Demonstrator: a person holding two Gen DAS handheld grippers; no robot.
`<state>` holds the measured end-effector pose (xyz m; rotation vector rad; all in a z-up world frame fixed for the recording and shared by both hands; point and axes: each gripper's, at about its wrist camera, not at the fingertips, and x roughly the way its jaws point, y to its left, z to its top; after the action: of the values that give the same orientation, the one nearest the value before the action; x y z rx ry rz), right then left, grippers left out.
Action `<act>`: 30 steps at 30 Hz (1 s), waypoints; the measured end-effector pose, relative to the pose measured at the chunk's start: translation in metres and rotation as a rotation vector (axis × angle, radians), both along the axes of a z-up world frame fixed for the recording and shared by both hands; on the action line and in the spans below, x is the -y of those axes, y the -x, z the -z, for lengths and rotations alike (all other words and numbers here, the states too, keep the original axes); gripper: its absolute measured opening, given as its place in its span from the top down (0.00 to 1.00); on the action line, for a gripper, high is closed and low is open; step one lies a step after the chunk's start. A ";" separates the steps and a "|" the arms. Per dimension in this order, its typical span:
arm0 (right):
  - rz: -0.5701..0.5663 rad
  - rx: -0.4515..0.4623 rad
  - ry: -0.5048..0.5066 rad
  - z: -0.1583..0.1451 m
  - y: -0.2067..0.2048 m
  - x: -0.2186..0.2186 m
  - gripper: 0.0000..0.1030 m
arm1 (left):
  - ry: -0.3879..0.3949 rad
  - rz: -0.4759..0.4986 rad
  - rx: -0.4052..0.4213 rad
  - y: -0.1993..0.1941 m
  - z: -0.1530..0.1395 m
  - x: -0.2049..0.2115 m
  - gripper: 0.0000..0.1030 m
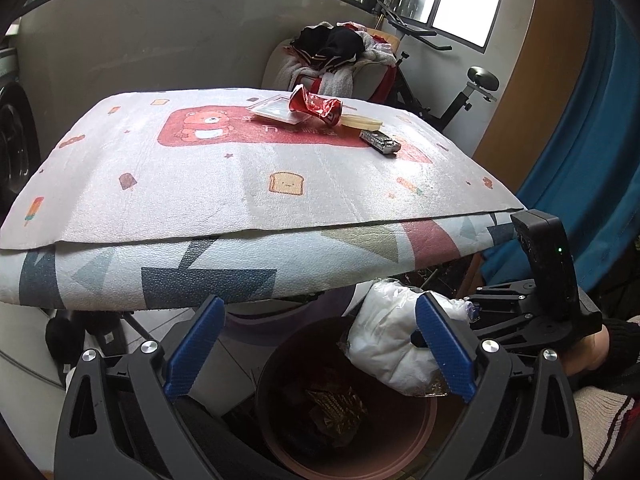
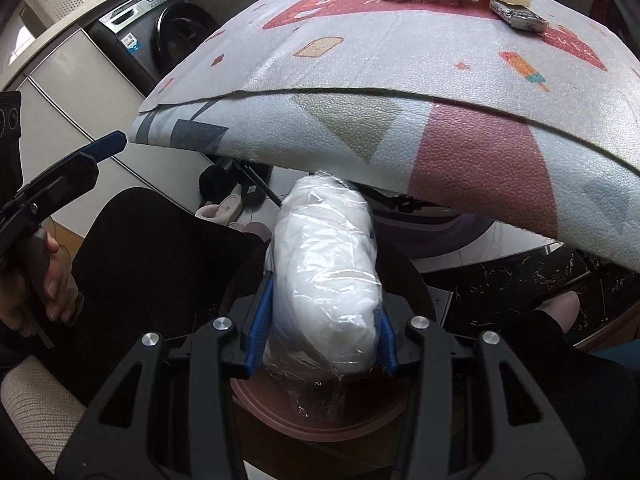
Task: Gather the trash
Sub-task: 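Lower the white plastic bag into the bin and open the right gripper, then move both open grippers back over the table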
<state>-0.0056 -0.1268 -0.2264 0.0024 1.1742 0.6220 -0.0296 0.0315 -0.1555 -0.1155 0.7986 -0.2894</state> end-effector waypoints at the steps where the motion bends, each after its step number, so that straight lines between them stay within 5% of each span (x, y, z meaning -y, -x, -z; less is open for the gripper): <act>1: -0.005 -0.005 0.012 0.002 0.000 -0.002 0.55 | -0.002 0.000 -0.004 0.000 0.000 0.000 0.09; 12: 0.024 -0.026 0.033 0.007 -0.005 -0.001 0.49 | -0.004 0.000 -0.006 0.000 0.001 0.000 0.09; 21: 0.079 -0.017 0.055 0.006 -0.009 0.008 0.13 | -0.009 -0.002 -0.015 -0.001 0.002 0.000 0.09; 30: 0.090 -0.027 0.066 0.007 -0.011 0.009 0.06 | -0.013 -0.002 -0.021 -0.003 0.003 0.001 0.09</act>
<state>0.0057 -0.1362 -0.2337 0.0071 1.2137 0.5054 -0.0269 0.0306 -0.1588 -0.1068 0.8207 -0.2813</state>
